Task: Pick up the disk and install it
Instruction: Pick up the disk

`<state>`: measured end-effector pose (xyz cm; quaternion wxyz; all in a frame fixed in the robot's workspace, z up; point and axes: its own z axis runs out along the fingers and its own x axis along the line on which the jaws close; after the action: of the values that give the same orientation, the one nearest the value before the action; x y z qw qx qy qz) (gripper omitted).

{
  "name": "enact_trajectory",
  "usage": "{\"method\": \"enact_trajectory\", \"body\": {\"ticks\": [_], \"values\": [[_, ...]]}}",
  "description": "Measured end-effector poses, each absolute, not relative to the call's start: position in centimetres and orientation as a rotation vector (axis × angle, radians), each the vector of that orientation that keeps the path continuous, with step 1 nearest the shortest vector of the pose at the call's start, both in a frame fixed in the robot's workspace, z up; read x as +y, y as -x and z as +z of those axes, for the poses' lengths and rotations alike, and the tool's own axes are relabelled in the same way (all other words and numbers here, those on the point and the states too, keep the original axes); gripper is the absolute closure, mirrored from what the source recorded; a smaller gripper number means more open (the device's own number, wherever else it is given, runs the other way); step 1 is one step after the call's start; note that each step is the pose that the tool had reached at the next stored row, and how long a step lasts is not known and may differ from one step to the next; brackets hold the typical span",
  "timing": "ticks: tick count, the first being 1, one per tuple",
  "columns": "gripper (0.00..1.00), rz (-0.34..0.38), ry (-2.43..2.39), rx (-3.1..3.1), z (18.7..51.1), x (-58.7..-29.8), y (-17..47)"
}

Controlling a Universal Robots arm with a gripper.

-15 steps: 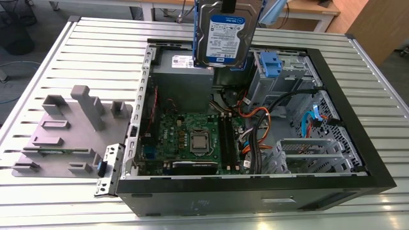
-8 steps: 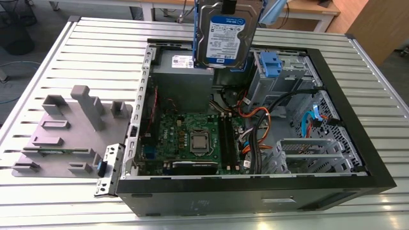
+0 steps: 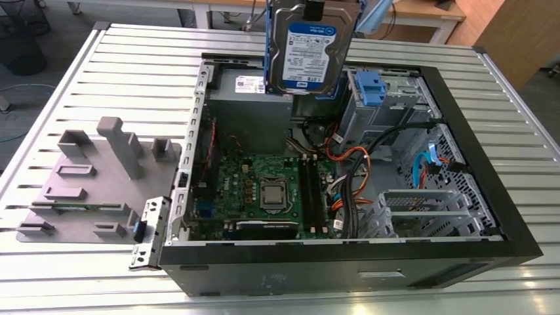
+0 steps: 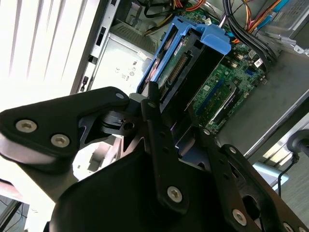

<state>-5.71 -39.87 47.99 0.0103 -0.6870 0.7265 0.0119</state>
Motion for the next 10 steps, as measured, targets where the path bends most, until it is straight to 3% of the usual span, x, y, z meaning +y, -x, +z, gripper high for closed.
{"method": "enact_trajectory", "body": {"ticks": [10], "values": [[0.65,0.037,2.144,2.268,47.99,-40.40,5.71]]}}
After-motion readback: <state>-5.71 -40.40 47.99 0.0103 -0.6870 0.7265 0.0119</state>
